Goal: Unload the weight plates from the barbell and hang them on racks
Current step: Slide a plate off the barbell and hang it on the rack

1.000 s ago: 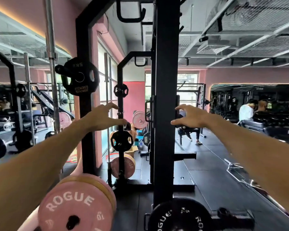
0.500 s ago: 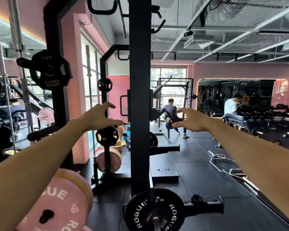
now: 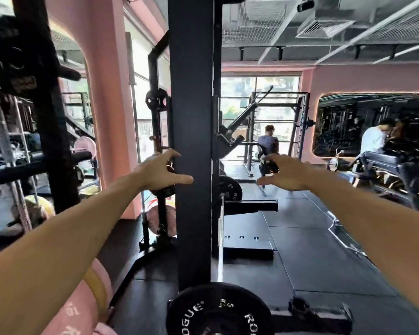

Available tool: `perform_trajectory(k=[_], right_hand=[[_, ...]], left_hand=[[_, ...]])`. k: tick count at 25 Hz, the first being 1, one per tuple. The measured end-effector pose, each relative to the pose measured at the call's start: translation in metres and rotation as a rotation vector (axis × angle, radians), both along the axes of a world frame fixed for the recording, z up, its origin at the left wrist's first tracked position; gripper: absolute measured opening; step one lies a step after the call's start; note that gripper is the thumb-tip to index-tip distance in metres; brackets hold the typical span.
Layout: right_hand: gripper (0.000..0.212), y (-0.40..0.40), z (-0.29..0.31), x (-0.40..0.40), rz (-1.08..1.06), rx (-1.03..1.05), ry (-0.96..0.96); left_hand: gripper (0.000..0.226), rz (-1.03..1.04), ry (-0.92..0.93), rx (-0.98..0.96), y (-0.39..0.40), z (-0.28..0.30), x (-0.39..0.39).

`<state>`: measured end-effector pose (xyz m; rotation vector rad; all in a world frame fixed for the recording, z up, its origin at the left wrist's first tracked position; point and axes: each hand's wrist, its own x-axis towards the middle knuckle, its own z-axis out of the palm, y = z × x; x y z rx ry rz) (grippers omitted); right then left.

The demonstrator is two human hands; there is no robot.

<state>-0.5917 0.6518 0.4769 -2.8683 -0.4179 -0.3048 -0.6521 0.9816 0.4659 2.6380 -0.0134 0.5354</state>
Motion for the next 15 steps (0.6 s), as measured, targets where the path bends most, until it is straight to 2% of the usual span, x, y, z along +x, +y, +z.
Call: perform_trajectory(k=[5,10,15], right_hand=[[0.085,-0.004,-0.073,0.024,0.026,0.072,0.038],[0.085,-0.013,-0.174,0.041,0.005,0.057,0.039],[0.082,-0.022,-0.294,0.067,-0.014,0.128,0.099]], left_hand=[[0.081,0.01,-0.004,-0.008,-0.014,-0.072,0.026],[0.099,0.043,0.037,0.002,-0.01,-0.176,0.039],[0.089,0.073,0.077,0.022,-0.005,-0.294,0.067]])
